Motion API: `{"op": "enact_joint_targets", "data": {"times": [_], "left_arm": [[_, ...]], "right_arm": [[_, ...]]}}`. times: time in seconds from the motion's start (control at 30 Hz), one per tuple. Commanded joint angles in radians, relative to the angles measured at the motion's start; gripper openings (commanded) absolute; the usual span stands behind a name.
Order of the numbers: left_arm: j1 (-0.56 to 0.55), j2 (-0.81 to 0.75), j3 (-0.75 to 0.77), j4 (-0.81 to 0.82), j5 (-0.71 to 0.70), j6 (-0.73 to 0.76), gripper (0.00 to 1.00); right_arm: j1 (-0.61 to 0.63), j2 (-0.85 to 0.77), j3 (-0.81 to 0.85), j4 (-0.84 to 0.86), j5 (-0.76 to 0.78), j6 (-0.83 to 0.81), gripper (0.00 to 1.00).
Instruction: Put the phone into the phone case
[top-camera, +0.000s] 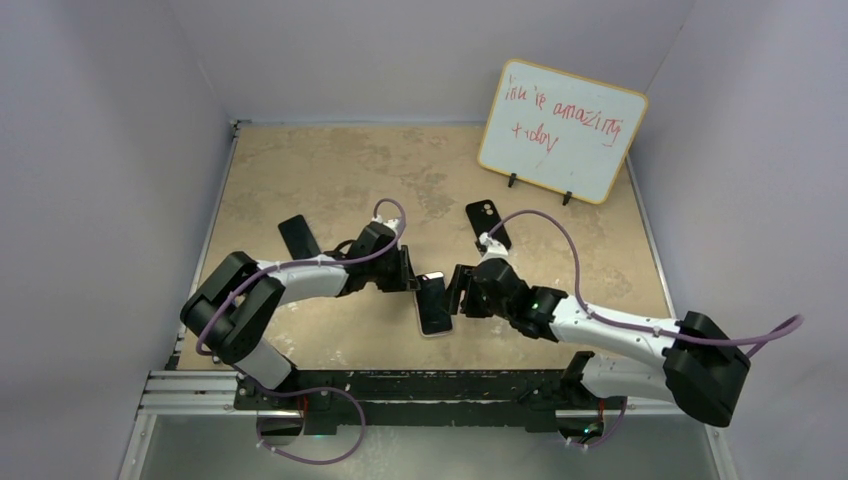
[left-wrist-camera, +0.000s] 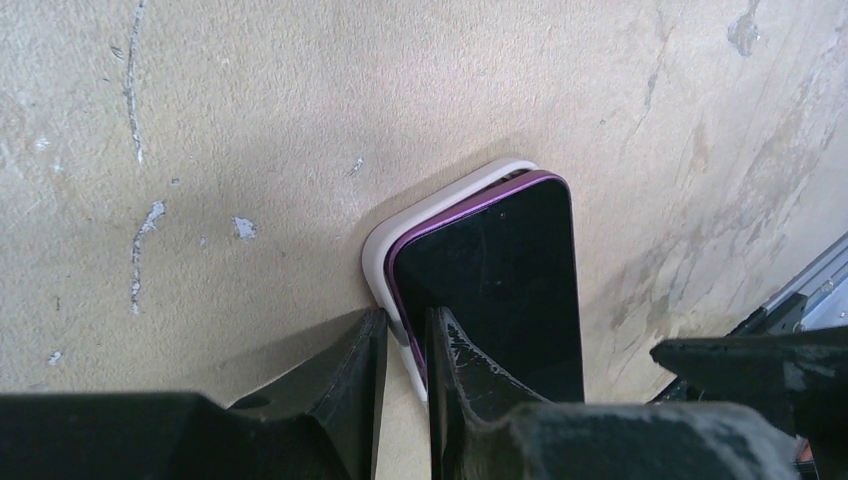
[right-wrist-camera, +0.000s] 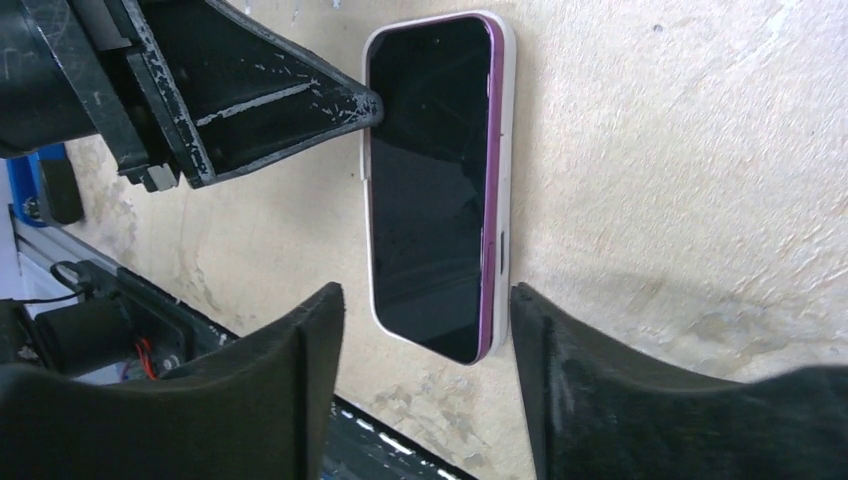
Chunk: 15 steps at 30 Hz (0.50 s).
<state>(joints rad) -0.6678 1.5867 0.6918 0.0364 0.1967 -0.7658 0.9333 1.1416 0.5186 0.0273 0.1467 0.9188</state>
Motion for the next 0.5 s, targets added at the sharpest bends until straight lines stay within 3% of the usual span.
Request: {"op": "enact_joint_targets", "data": {"times": [0.0,0.13,0.47], "left_arm": [[0.008,-0.024,0.001,0.018,0.063,-0.008,0.22],[0.018,-0.058,-0.021,0.057,0.135,-0.045,0.24],[0.074,-0.21,-0.067,-0.006,0.135,-0.026,0.26]], "right_arm": [[-0.036,0.036,0.042,0.008,-0.003,-0.071,0.68],[-0.072,0.077,0.037,0.077,-0.077,-0.08,0.76],[-0.085,0.162,-0.008,0.226,-0.176,-0.074,0.89]]}}
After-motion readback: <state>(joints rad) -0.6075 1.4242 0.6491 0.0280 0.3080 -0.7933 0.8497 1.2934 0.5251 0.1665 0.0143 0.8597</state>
